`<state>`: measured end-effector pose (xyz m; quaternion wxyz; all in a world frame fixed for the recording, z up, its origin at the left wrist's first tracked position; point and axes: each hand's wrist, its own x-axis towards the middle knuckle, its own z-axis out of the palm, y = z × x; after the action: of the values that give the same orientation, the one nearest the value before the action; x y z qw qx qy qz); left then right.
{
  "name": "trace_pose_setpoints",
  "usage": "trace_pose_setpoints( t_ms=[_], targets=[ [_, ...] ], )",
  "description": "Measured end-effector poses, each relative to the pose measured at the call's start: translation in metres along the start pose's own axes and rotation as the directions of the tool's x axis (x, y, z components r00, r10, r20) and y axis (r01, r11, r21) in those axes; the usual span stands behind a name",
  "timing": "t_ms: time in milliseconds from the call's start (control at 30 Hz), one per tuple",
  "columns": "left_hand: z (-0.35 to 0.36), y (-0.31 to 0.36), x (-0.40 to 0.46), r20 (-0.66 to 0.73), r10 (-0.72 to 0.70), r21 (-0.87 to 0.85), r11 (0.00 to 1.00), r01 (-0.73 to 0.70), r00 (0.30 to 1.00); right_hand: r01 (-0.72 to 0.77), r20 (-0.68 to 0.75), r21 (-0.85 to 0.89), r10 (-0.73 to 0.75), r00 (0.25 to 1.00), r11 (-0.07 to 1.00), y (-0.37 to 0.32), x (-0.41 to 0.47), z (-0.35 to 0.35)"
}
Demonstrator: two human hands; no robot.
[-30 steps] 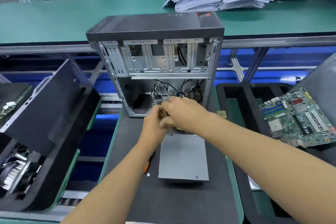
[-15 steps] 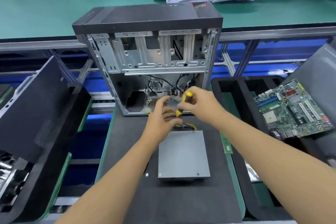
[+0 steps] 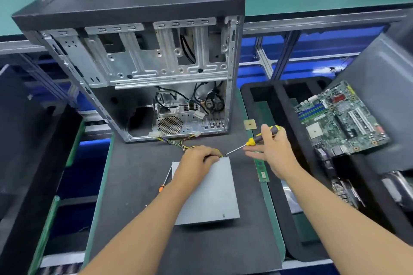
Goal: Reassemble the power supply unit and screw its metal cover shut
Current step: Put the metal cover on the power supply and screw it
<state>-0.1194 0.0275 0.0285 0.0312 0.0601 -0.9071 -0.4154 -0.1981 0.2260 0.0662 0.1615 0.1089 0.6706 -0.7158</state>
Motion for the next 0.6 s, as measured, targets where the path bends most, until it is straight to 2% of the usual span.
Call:
trace_pose_setpoints(
  t_ms=[400, 600],
  targets=[
    [0.006, -0.004, -0.005, -0.078, 0.088, 0.022, 0.996, -0.086, 0.993, 0.033, 0.036, -0.037, -0.032, 0.999, 0.999, 0.003, -0.005, 0.011],
    [0.007, -0.003, -0.006, -0.106, 0.042, 0.002, 0.999, -0.042, 0.993, 0.066, 0.030, -0.048, -0.064, 0.997, 0.997, 0.005, -0.010, 0.012]
  ],
)
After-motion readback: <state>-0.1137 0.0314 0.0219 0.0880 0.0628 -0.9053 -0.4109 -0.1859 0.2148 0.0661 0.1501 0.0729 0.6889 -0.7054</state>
